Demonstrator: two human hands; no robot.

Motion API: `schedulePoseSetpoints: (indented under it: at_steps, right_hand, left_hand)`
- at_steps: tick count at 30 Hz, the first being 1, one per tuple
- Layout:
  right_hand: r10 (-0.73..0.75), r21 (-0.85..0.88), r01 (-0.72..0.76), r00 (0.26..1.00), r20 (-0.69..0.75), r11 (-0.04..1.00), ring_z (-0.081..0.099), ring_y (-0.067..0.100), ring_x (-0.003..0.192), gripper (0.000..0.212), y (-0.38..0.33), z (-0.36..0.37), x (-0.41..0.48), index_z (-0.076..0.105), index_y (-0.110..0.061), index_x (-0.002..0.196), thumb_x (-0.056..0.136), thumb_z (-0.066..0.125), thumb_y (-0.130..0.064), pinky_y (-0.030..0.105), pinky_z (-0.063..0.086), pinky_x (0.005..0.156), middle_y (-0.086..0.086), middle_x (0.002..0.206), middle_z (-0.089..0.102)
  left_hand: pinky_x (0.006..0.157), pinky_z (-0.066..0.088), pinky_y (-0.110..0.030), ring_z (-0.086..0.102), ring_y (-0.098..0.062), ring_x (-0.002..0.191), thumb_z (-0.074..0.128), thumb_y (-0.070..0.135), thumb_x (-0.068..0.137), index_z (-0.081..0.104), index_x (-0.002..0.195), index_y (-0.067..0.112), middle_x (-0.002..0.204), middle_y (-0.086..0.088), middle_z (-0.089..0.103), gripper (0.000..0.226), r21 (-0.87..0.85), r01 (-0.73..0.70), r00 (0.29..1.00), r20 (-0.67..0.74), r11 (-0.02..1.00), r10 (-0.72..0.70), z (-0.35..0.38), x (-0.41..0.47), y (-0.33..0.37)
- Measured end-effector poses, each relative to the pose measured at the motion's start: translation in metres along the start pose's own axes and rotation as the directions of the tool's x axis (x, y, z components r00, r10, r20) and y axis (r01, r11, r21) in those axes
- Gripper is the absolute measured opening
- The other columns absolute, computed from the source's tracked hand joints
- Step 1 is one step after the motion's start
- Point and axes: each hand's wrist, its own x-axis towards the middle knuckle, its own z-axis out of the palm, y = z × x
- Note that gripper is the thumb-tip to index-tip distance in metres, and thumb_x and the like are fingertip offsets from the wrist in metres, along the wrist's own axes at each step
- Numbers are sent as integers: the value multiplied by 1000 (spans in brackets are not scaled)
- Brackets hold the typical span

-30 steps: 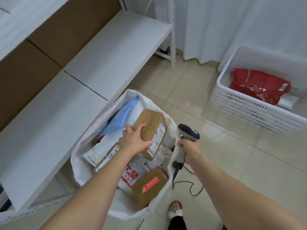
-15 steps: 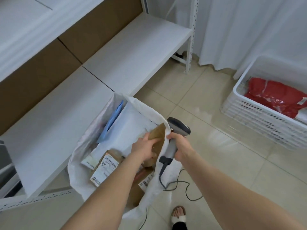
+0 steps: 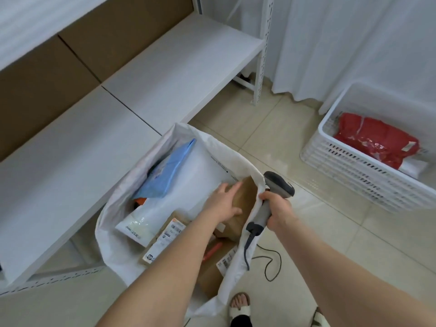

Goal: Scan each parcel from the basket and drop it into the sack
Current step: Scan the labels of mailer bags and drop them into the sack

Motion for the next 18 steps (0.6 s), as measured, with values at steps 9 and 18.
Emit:
schedulePoseSetpoints:
  at_steps: [9, 18]
  right_hand:
    - [99, -35, -97, 993, 67, 995, 58, 33, 91, 34, 17, -27, -27, 50, -13, 118, 89, 66, -18, 53, 50, 92, 14, 103, 59]
    - [288, -19, -289, 942, 175, 957, 55, 24, 65, 15, 51, -42, -33, 51, -6, 97, 85, 60, -11, 35, 51, 63, 13, 75, 55]
  left_hand:
    - [97, 47, -39, 46, -22, 124, 53, 53, 89, 31, 146, 31, 142, -3, 40, 65, -1, 202, 976, -88, 979, -202, 1, -52, -4]
    - [104, 31, -45, 33, -30, 135, 38, 30, 100, 33, 145, 19, 148, -11, 34, 47, -436, 545, 531, -482, 716, -697, 10, -111, -52]
